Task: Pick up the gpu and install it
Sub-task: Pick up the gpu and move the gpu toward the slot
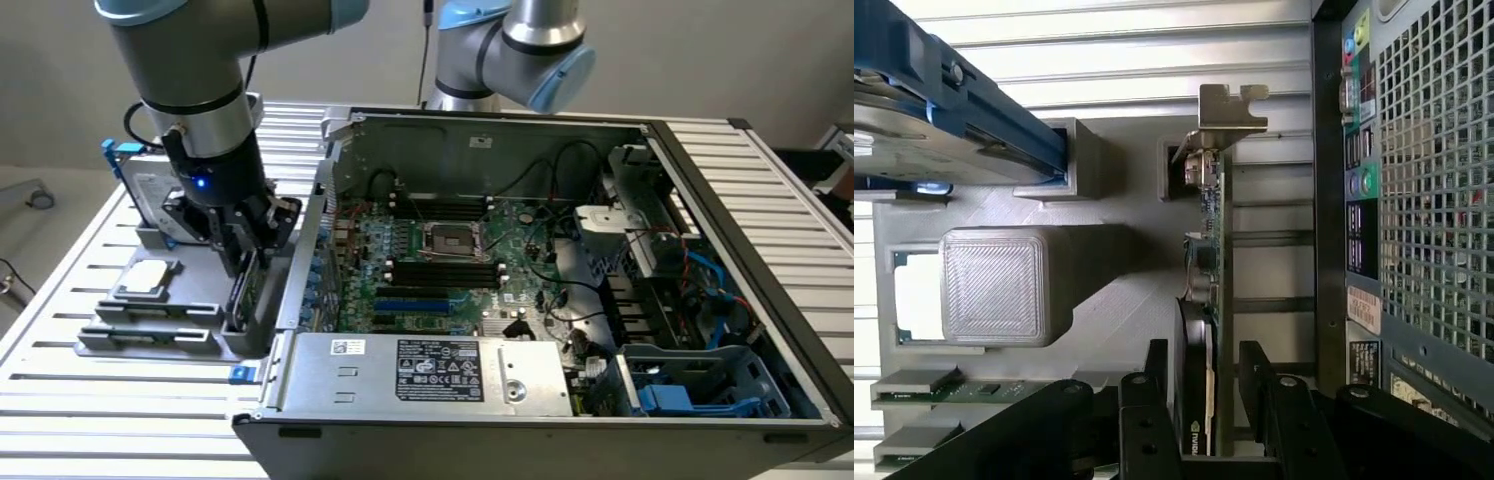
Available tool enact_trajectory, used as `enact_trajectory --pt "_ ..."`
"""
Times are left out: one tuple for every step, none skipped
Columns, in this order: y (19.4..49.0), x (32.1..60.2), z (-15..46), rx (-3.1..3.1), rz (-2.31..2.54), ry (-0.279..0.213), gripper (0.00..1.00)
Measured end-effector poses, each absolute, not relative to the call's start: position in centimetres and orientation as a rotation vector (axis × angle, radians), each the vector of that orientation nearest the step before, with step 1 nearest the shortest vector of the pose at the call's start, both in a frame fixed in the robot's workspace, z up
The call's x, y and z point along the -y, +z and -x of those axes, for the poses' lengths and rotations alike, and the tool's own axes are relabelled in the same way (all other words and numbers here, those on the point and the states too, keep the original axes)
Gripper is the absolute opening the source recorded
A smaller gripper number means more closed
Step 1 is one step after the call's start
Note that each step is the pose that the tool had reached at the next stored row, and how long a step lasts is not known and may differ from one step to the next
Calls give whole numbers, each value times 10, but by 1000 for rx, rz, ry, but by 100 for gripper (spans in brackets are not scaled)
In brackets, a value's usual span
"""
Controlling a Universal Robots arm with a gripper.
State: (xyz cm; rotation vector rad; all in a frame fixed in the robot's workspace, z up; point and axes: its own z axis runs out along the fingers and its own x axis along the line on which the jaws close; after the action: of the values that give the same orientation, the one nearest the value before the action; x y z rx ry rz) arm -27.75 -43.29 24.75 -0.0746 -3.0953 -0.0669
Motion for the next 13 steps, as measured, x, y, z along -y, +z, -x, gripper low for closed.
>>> enact_trajectory --pt "247 432 277 3095 77 -67 42" --pt "246 432 277 3095 80 -67 42" --pt "246 432 278 3095 83 -67 42" --pt "245 432 278 3095 85 -67 42" --pt "245 432 278 3095 86 -67 42" --pt "244 432 279 3095 88 -67 42" --pt "244 432 279 3095 88 -67 42" --pt "244 432 279 3095 88 -67 42" --pt "243 432 279 3095 88 -67 42" --pt "243 432 279 3095 89 -67 42" --pt "242 431 279 3095 89 -67 42" --pt "242 432 279 3095 89 -67 42" --pt "242 431 279 3095 89 -68 42"
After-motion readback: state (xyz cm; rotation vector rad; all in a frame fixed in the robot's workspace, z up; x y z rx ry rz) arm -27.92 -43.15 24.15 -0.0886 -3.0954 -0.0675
